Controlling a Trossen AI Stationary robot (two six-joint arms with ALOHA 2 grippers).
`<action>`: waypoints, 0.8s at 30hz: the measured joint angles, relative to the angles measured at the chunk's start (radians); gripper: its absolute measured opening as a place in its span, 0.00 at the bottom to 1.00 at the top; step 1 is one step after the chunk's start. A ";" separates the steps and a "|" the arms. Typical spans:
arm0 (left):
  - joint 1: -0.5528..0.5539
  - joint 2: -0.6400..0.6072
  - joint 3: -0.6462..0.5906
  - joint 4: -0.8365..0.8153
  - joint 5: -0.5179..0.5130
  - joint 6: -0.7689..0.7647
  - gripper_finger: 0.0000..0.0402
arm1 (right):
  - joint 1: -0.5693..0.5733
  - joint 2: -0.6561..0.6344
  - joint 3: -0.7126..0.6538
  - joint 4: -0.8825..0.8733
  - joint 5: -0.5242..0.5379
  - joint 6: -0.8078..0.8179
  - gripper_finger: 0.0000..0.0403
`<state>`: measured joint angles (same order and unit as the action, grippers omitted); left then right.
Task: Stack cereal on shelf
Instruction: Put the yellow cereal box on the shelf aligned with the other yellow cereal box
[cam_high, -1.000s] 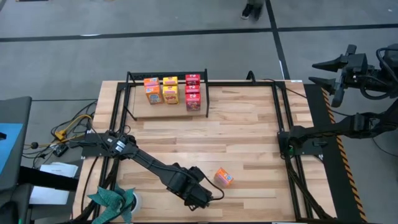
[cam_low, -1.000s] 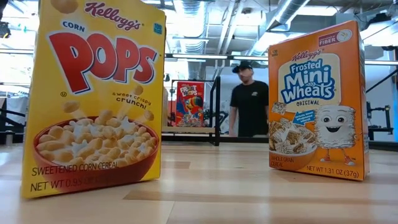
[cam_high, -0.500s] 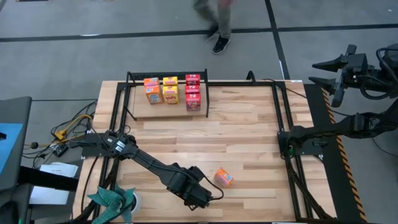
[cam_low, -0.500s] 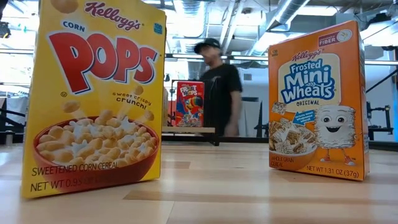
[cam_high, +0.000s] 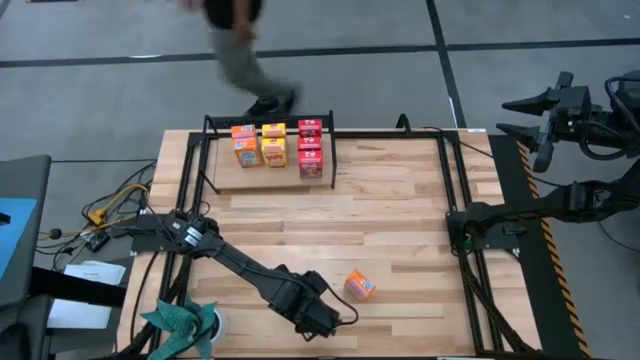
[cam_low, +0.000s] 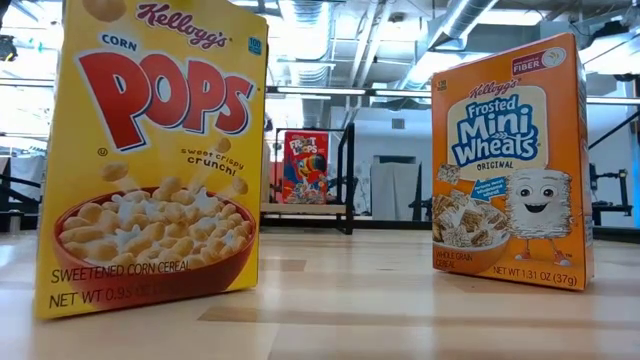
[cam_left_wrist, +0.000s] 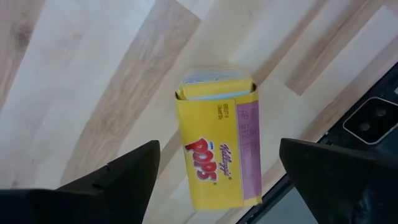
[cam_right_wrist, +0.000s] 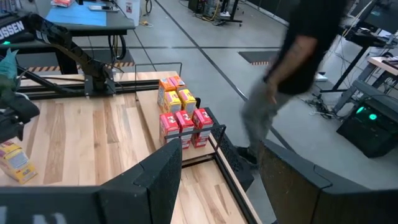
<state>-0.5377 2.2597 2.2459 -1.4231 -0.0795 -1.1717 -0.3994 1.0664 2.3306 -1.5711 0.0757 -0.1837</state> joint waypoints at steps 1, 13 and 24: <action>-0.001 0.000 0.000 0.000 0.000 0.000 0.79 | 0.000 0.000 0.000 0.000 0.000 0.000 0.58; 0.000 0.001 -0.012 0.026 0.012 0.000 0.52 | 0.000 0.000 0.000 0.000 0.000 0.000 0.58; 0.005 0.001 -0.012 0.025 0.013 0.001 0.40 | 0.000 0.000 0.000 0.000 0.000 0.000 0.58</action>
<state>-0.5323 2.2608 2.2341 -1.3979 -0.0665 -1.1711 -0.3996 1.0664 2.3306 -1.5707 0.0757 -0.1835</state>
